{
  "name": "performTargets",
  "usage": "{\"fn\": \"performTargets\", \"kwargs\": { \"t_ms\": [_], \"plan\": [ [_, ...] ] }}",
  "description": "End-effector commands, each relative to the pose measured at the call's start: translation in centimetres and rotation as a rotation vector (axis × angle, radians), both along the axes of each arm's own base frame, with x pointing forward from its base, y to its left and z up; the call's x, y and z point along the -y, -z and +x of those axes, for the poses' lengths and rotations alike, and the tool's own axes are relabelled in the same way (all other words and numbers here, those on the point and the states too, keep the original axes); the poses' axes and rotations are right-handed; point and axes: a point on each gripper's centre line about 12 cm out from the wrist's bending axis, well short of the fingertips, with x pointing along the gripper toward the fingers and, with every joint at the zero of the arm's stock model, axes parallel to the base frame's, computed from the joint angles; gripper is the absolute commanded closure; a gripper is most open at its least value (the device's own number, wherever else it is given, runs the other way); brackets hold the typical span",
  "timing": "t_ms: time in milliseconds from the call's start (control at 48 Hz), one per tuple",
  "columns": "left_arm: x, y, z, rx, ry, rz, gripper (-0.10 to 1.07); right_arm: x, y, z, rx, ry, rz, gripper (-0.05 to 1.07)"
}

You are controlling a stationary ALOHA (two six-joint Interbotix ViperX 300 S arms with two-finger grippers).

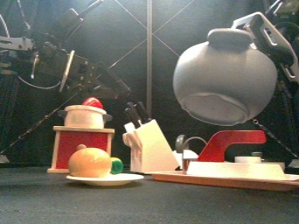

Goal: Place bowl to left of plate

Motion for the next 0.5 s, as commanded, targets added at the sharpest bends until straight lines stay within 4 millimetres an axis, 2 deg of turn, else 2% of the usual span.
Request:
{"fn": "performTargets", "kwargs": {
  "t_ms": [0, 208, 479],
  "plan": [
    [0.1, -0.9, 0.1, 0.033, 0.001, -0.006, -0.06, -0.7, -0.7, 1.9, 0.03, -0.005, 0.012, 0.74],
    [0.3, -1.2, 0.0, 0.044, 0.005, -0.011, -0.06, -1.6, 1.1, 4.6, -0.007, -0.002, 0.007, 0.74],
    [0.5, -1.5, -0.1, 0.052, 0.011, -0.015, -0.06, -2.6, 3.3, 6.5, -0.057, 0.007, 0.026, 0.74]
  ]
}}
